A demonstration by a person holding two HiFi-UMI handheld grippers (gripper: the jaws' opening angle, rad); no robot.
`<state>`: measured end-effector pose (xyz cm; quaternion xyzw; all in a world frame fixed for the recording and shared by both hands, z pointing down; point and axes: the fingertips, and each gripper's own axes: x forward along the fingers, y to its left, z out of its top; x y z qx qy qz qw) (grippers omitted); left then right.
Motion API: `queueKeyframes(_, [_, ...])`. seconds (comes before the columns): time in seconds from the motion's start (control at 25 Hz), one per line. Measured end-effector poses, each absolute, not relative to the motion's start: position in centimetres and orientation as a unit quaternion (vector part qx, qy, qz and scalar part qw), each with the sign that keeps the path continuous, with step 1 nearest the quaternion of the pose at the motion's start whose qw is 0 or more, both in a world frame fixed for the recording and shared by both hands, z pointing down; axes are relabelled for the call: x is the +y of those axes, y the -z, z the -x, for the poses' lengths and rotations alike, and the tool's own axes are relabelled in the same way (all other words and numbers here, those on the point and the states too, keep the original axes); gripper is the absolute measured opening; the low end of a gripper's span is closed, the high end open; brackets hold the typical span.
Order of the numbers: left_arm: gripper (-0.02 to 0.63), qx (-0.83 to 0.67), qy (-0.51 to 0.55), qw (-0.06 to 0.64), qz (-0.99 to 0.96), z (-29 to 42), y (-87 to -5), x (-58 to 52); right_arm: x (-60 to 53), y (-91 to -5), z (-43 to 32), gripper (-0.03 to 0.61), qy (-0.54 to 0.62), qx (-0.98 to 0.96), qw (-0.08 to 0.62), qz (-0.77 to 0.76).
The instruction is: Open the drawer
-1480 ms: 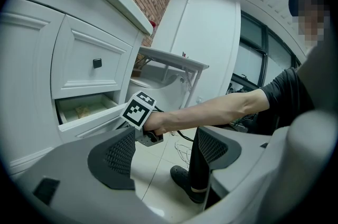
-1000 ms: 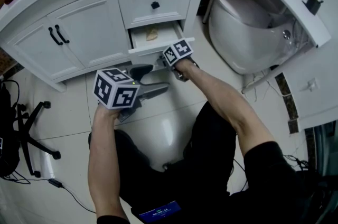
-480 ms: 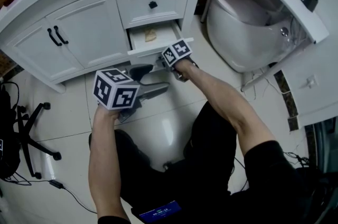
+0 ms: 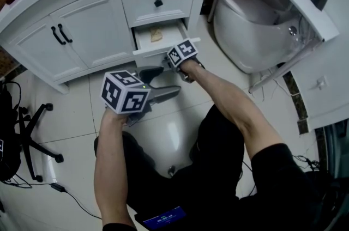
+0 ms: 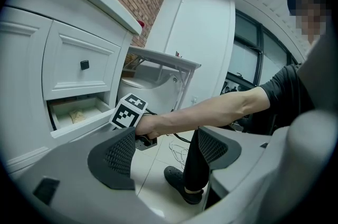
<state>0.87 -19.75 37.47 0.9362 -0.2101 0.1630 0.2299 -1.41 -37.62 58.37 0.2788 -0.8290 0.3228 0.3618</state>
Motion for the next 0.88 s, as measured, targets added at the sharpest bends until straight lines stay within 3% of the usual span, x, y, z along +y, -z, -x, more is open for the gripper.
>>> queueKeyframes(0.88, [0.374, -0.234, -0.153, 0.229, -0.932, 1.0, -36.6, -17.8, -35.4, -58.5, 0.9, 0.161, -0.318, -0.824, 0.385, -0.268])
